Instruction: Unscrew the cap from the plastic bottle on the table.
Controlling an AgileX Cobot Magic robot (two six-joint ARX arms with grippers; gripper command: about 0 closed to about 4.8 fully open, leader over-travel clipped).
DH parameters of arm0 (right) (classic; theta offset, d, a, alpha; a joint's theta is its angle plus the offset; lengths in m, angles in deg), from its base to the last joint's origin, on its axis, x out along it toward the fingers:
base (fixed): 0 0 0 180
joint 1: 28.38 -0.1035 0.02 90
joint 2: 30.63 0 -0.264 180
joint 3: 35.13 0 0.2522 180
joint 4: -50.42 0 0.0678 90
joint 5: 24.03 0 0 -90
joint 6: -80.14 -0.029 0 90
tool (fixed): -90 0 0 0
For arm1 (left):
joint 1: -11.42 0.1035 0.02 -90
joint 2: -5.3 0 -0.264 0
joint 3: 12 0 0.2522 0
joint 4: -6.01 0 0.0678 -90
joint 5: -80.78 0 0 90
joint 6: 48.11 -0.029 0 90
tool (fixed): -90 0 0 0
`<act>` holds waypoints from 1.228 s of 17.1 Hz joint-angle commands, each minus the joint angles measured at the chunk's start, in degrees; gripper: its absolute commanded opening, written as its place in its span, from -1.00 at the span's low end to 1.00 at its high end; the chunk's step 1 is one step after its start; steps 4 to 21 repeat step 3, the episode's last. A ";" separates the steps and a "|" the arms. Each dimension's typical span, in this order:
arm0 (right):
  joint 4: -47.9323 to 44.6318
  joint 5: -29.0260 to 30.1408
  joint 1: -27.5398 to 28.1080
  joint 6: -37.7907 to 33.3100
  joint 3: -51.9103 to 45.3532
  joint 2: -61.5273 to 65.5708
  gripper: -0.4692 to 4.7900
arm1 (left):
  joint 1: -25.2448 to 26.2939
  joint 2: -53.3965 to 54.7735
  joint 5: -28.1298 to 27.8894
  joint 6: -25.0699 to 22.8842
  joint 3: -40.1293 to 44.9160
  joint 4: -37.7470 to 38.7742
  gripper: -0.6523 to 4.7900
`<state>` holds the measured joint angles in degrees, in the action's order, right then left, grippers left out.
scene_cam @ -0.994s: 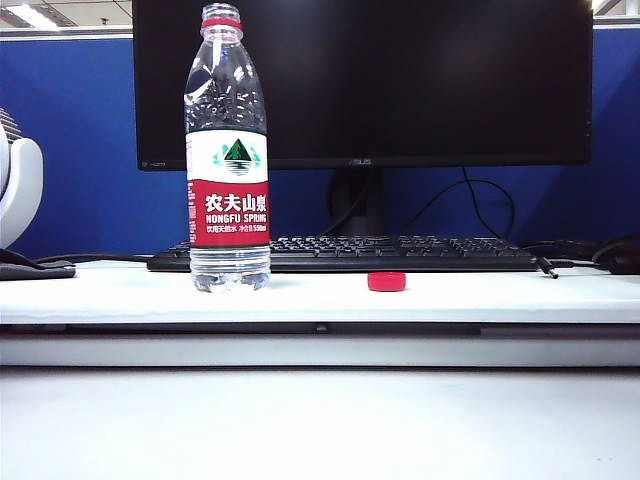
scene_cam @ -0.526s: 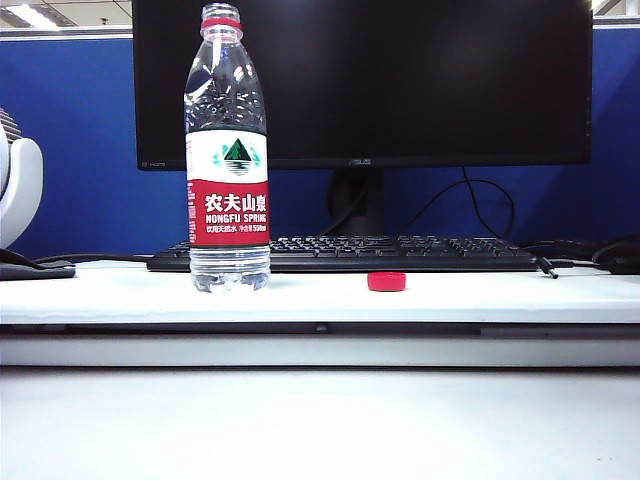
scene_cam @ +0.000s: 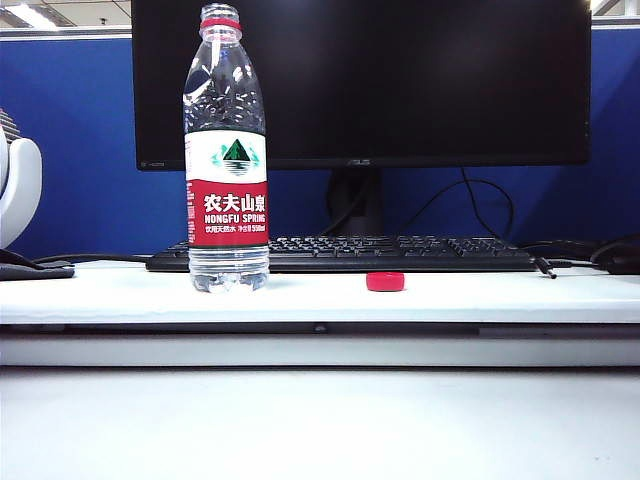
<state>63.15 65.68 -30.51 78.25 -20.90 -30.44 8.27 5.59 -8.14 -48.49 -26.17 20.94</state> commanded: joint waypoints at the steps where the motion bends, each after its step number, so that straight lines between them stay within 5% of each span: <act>1: -0.85 -0.13 -0.02 -0.02 -0.44 -0.09 -0.84 | 0.09 -0.11 0.22 -0.04 -0.04 -0.39 -0.78; 21: -0.85 -0.13 0.00 -0.02 -0.44 -0.09 -0.84 | 0.09 -0.11 0.22 -0.04 -0.04 -0.39 -0.78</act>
